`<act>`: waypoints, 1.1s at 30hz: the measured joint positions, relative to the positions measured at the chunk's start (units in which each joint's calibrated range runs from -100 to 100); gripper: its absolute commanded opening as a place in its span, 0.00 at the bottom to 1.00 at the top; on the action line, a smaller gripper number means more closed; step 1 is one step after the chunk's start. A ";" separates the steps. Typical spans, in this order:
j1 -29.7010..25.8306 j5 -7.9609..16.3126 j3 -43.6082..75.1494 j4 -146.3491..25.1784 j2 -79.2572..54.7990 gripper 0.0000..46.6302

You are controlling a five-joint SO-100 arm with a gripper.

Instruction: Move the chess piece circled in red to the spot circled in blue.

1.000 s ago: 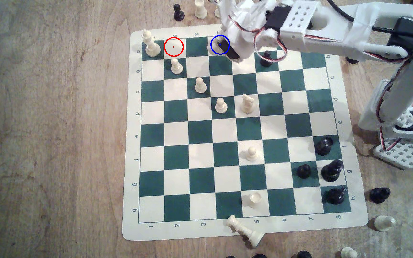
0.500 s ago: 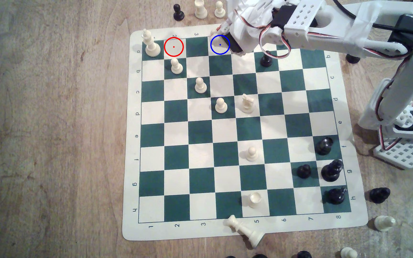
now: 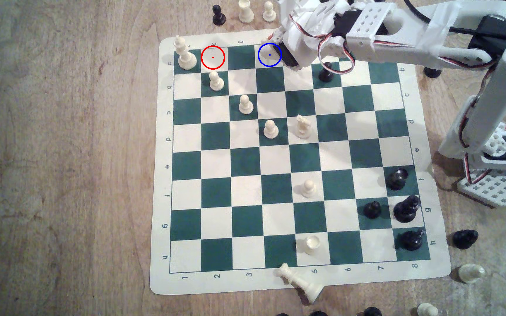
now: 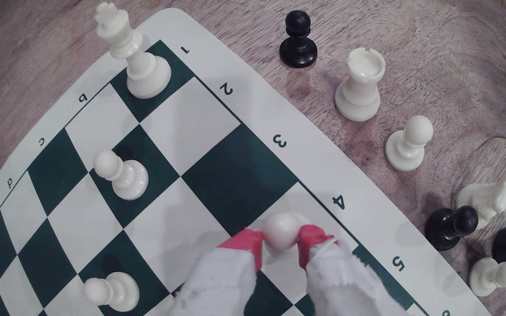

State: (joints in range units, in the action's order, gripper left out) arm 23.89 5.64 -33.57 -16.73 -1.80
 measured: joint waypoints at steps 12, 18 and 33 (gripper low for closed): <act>0.07 0.00 -0.99 3.98 -4.27 0.09; 0.15 0.00 -0.99 4.86 -4.69 0.12; 0.29 0.34 -0.99 2.15 -4.69 0.41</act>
State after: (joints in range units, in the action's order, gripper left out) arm 24.19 5.98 -34.57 -14.58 -6.49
